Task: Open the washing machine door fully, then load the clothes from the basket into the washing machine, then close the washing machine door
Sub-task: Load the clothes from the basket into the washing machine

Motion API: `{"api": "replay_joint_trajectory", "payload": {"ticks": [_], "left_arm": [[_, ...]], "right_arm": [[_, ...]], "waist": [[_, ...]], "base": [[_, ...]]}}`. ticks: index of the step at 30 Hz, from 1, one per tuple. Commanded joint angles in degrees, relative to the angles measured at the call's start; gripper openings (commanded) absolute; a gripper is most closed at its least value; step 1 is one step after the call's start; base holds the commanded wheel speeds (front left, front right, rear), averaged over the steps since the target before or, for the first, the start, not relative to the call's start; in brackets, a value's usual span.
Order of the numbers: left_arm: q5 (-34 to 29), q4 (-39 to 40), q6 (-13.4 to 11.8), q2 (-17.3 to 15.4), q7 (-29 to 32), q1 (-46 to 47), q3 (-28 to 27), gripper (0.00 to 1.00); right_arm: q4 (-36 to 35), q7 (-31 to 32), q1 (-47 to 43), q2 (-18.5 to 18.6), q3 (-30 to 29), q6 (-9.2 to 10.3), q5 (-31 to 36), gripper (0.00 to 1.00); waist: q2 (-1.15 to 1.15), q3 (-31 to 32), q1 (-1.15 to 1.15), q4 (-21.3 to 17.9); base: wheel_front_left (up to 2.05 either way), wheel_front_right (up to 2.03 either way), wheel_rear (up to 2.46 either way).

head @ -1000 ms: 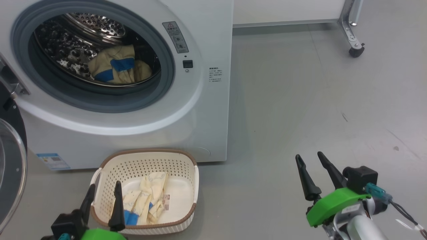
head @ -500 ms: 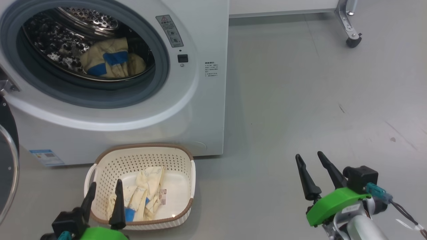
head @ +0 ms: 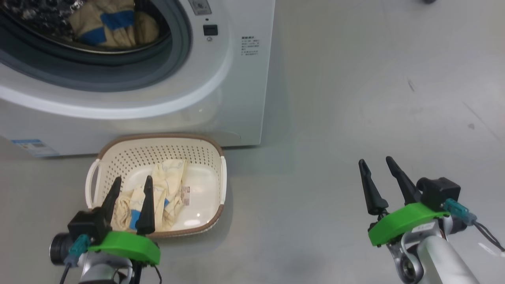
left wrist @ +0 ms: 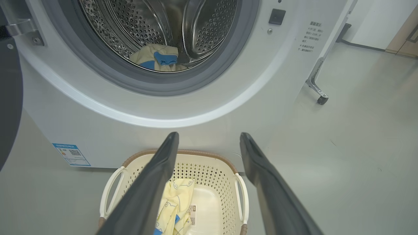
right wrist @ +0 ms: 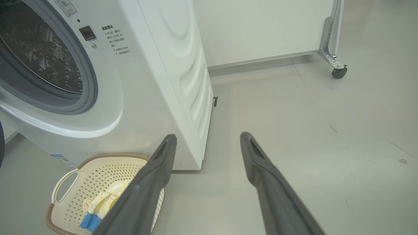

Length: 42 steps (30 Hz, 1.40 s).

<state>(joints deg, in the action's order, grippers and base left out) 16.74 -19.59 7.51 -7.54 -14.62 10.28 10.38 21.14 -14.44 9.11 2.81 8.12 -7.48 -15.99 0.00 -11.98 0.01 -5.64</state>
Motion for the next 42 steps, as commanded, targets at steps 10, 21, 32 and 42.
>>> {"api": "replay_joint_trajectory", "payload": {"ticks": [10, 21, 32, 42], "left_arm": [[1.9, -10.0, 0.0, -3.9, 0.1, 13.6, 0.9, 1.00], [6.1, -25.5, 0.0, -9.1, 7.7, 30.1, 9.3, 1.00], [9.8, -41.0, 0.0, -15.5, 15.8, 44.6, 17.3, 1.00], [10.7, -48.3, 0.0, -17.7, 20.6, 51.9, 22.8, 1.00]], "right_arm": [[-4.1, -0.6, 5.9, 0.1, 0.5, -0.01, 0.8, 1.00], [-6.2, -0.6, 8.8, 0.1, 1.8, -0.01, -0.4, 1.00], [-7.9, -0.6, 10.8, 0.1, 4.0, -0.01, -2.2, 1.00], [-8.3, -0.6, 11.2, 0.1, 5.7, -0.01, -3.4, 1.00]], "waist": [[0.00, -16.2, -0.01, -1.8], [0.00, -28.3, -0.01, -5.1], [0.00, -38.0, -0.01, -8.3], [0.00, -43.0, -0.01, -10.3]], "base": [[0.00, 0.00, 0.00], [0.00, 0.00, 0.00], [0.00, 0.00, 0.00], [0.00, 0.00, 0.00]]}}
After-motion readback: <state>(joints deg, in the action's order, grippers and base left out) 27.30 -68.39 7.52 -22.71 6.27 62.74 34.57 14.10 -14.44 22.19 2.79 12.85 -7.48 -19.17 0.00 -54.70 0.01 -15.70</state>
